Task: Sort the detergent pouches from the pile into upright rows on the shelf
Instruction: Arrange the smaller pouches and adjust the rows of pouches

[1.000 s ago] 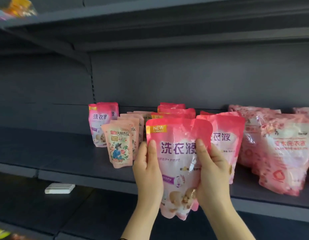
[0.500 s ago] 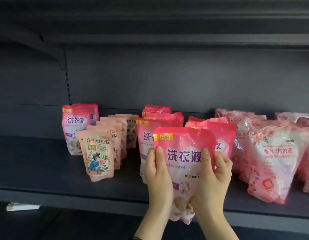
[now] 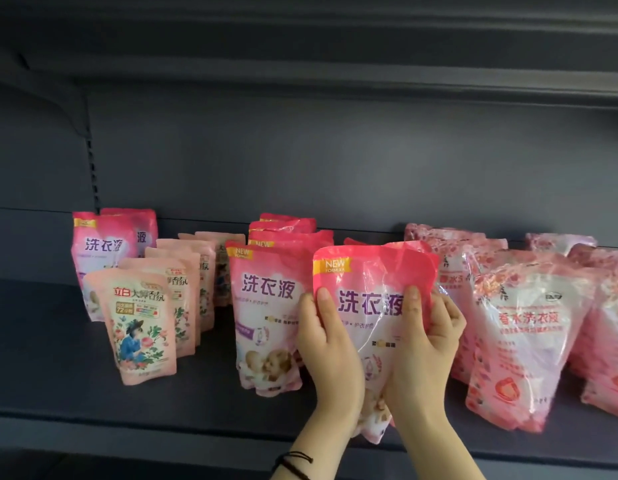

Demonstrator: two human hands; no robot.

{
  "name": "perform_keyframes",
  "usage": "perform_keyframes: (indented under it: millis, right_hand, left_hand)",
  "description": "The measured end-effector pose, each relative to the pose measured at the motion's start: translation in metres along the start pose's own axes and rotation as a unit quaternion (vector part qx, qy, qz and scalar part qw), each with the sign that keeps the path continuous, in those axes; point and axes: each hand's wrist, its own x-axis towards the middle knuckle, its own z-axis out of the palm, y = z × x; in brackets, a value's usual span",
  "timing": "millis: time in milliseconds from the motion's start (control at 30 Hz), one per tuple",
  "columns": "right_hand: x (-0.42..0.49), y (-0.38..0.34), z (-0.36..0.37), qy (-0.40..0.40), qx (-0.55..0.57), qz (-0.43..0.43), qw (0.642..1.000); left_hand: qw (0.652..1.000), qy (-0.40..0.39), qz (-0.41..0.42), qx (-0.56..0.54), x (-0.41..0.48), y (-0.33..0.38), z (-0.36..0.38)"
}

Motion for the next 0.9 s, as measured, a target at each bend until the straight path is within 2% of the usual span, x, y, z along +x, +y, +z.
perform_keyframes:
  millis: [333, 500, 600, 767, 900]
  right_hand:
    - [0.058, 0.037, -0.003, -0.079, -0.048, -0.001, 0.996]
    - [0.063, 0.045, -0.010, -0.108, -0.093, 0.009, 0.990]
    - [0.063, 0.045, -0.020, -0.125, -0.085, 0.025, 0.988]
    - [0.045, 0.053, -0.038, -0.157, -0.065, 0.125, 0.977]
    - [0.037, 0.054, -0.034, -0.180, -0.060, 0.154, 0.970]
  left_hand:
    - [0.997, 0.017, 0.035, 0.064, 0.018, -0.043, 0.041]
    - [0.994, -0.046, 0.033, 0.090, 0.016, -0.053, 0.036]
    - [0.992, -0.085, -0.005, 0.089, 0.008, -0.055, 0.026]
    - [0.985, -0.105, -0.122, 0.064, -0.010, -0.058, 0.010]
    - [0.983, -0.115, -0.120, 0.073, -0.006, -0.055, 0.016]
